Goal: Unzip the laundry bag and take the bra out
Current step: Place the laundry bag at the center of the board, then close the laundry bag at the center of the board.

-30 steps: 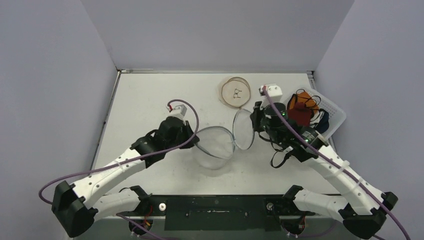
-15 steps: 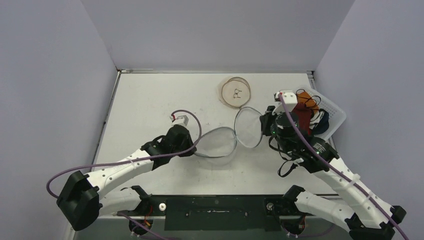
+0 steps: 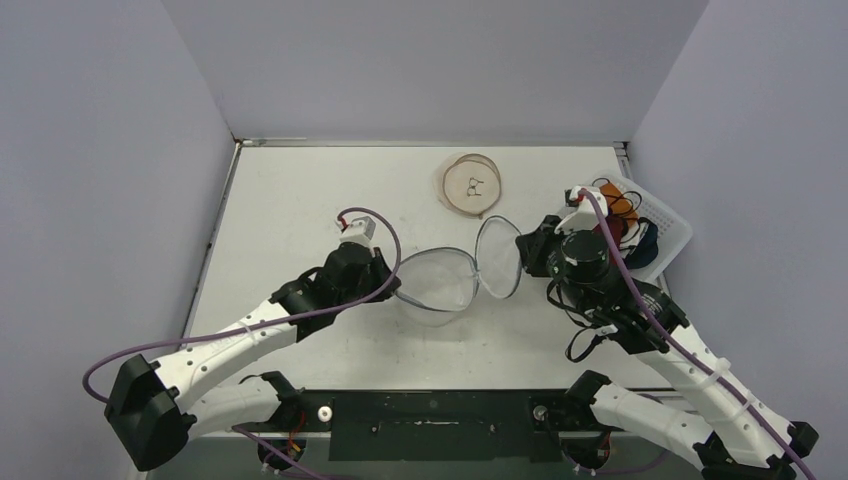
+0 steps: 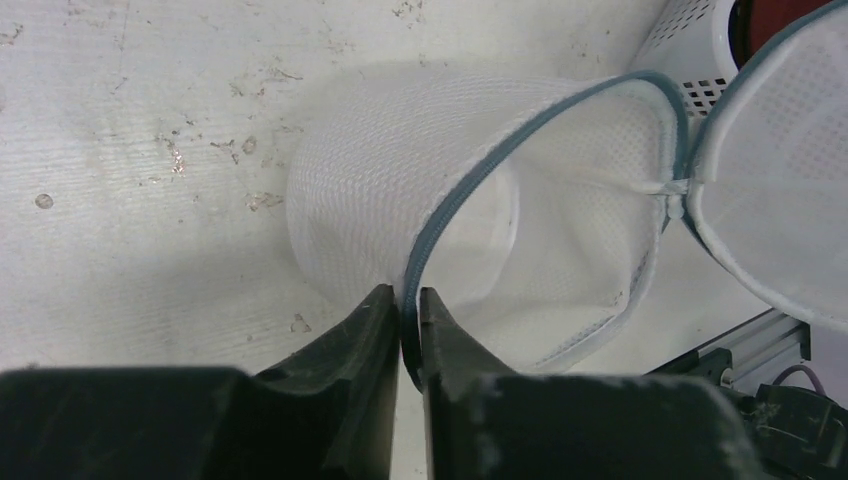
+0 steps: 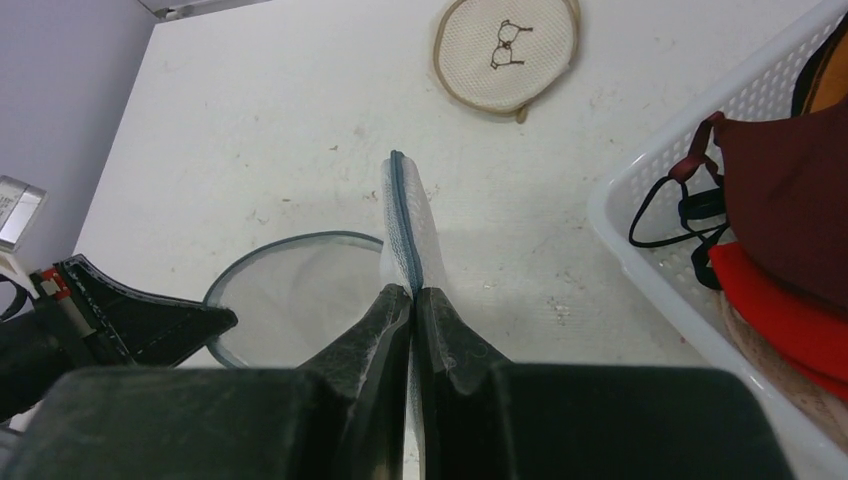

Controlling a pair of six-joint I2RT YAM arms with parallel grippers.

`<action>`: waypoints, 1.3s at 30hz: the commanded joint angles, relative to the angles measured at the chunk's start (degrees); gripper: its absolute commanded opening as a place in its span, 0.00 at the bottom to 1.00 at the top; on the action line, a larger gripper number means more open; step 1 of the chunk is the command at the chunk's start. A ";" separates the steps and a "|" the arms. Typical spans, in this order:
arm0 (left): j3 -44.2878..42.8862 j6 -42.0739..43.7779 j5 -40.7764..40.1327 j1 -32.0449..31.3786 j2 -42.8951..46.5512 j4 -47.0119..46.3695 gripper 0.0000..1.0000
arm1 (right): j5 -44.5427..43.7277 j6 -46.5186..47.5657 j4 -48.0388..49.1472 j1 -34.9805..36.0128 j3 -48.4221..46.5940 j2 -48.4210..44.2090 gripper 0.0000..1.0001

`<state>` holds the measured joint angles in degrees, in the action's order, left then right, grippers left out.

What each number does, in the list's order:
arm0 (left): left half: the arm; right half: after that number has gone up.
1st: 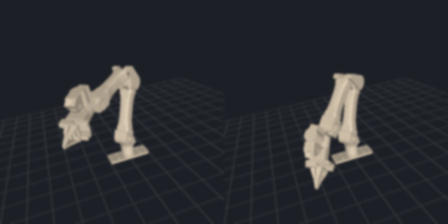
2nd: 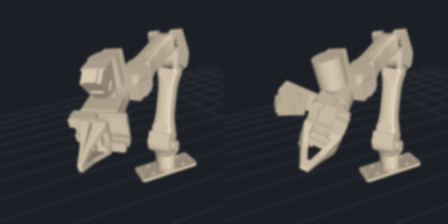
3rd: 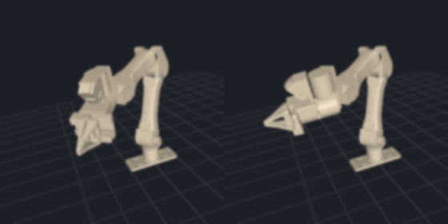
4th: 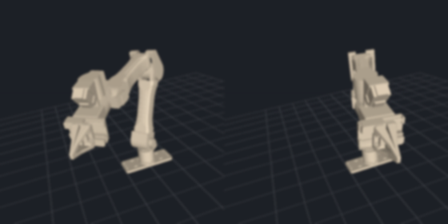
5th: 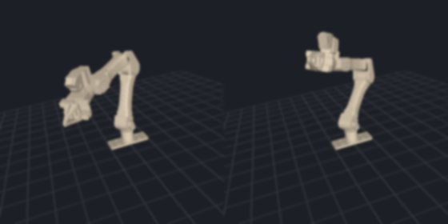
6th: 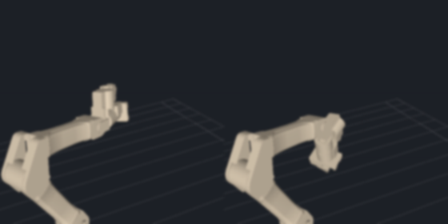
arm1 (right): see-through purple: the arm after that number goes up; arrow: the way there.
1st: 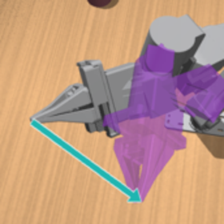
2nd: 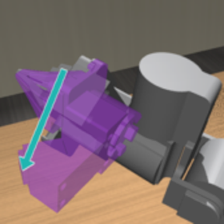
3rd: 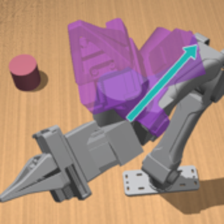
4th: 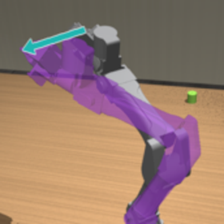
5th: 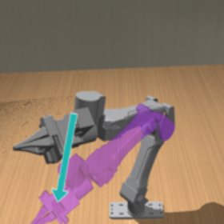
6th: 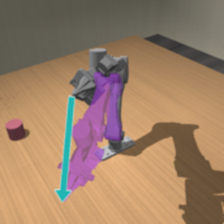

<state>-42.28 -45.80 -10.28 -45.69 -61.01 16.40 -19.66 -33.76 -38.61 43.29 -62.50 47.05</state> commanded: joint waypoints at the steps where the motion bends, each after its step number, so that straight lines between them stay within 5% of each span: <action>1: -1.44 0.56 0.51 -0.44 0.01 -1.76 0.17 | 1.88 -3.22 4.03 0.39 4.07 1.21 0.05; 12: -5.70 -0.63 1.65 -1.14 8.12 -1.38 0.84 | 2.49 -3.42 3.95 0.44 2.64 2.43 0.05; 13: -6.06 -0.76 1.94 -1.92 8.38 -2.47 1.00 | 3.02 -3.61 4.14 0.45 2.72 2.43 0.05; 26: -7.53 5.23 -3.63 -19.89 -0.59 -26.98 0.96 | 11.46 -12.29 11.22 0.47 5.84 2.50 0.05; 39: -13.92 11.09 -15.42 -24.41 -10.77 -26.06 0.96 | 15.26 -18.93 15.92 0.79 7.90 4.85 0.05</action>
<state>-51.92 -37.60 -19.84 -69.23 -69.80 -7.55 -5.45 -50.09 -26.70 43.62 -54.87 52.27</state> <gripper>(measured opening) 0.962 0.062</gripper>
